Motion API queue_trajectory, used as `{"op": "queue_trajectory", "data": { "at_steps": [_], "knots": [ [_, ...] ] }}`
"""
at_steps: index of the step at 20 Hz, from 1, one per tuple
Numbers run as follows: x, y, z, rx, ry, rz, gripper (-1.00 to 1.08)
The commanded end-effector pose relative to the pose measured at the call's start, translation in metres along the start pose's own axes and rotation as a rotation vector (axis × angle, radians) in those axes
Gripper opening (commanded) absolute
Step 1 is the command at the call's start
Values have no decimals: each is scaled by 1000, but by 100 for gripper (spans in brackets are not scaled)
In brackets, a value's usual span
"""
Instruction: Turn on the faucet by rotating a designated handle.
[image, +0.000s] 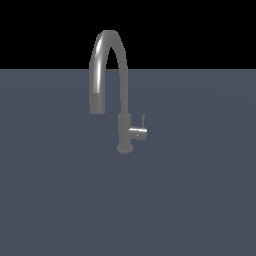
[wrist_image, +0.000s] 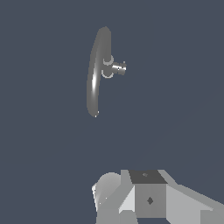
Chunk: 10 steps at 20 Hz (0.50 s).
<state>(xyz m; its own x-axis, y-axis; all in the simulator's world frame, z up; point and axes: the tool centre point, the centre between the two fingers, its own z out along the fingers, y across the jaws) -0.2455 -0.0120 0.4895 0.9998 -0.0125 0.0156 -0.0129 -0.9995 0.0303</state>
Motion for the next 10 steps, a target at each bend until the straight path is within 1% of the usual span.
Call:
{"op": "queue_trajectory", "data": {
  "at_steps": [1,6,10],
  "knots": [
    [0,0,0,0,0,0,-100],
    [3,0,1,9,-8,10,-100],
    [11,0,3,30,-27,31,-100]
  ]
}}
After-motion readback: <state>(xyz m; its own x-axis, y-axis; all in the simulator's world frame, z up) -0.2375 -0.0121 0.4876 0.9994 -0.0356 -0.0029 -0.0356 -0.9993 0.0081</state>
